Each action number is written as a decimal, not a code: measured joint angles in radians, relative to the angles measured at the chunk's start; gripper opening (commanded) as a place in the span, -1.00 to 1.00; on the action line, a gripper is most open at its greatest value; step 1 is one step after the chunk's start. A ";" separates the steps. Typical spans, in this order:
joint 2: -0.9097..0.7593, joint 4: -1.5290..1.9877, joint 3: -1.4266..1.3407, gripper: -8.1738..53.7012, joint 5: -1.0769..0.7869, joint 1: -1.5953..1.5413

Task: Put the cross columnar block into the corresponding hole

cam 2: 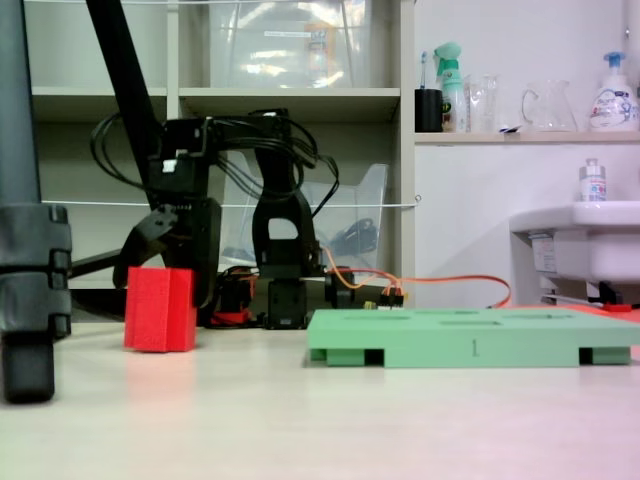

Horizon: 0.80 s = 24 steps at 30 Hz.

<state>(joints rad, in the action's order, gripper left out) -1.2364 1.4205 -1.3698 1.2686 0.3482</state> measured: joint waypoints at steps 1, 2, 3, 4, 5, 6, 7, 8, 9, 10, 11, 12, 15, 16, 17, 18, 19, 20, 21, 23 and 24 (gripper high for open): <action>-0.006 0.049 0.029 -0.12 0.000 -0.009; -0.011 0.087 0.037 -0.12 0.000 -0.018; -0.020 0.114 0.035 -0.12 0.000 -0.028; -0.028 0.135 0.035 -0.12 0.002 -0.037; -0.040 0.156 0.032 -0.12 -0.002 -0.054; -0.055 0.179 0.031 -0.12 0.002 -0.075; -0.066 0.192 0.031 -0.12 0.011 -0.092; -0.084 0.199 0.031 -0.12 0.021 -0.114; -0.103 0.209 0.037 -0.12 0.038 -0.140; -0.123 0.221 0.052 -0.14 0.061 -0.163; -0.146 0.227 0.061 -0.15 0.077 -0.176; -0.181 0.227 0.064 -0.15 0.098 -0.201; -0.322 0.239 0.100 -0.15 0.232 -0.322; -0.364 0.245 0.138 -0.15 0.295 -0.373; -0.387 0.252 0.173 -0.18 0.377 -0.445; -0.394 0.253 0.196 -0.19 0.456 -0.522; -0.394 0.253 0.202 -0.19 0.515 -0.580; -0.394 0.255 0.201 -0.19 0.577 -0.641; -0.394 0.252 0.202 -0.19 0.650 -0.719; -0.391 0.232 0.202 -0.19 0.759 -0.833; -0.383 0.218 0.202 -0.19 0.796 -0.877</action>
<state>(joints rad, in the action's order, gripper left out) -1.6199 1.6383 -1.1674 2.0647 -0.5292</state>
